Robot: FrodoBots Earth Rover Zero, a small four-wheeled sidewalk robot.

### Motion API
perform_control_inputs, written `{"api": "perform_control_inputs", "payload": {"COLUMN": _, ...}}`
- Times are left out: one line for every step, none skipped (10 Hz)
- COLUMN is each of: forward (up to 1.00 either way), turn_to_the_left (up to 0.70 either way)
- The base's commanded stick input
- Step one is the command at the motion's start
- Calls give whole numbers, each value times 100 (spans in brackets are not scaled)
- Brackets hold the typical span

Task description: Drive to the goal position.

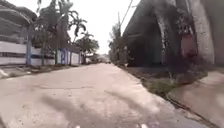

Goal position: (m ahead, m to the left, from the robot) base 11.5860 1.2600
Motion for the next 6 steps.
{"api": "perform_control_inputs", "payload": {"forward": 100, "turn_to_the_left": 0}}
{"api": "perform_control_inputs", "payload": {"forward": 100, "turn_to_the_left": 0}}
{"api": "perform_control_inputs", "payload": {"forward": 100, "turn_to_the_left": 0}}
{"api": "perform_control_inputs", "payload": {"forward": 100, "turn_to_the_left": 0}}
{"api": "perform_control_inputs", "payload": {"forward": 100, "turn_to_the_left": 0}}
{"api": "perform_control_inputs", "payload": {"forward": 100, "turn_to_the_left": 0}}
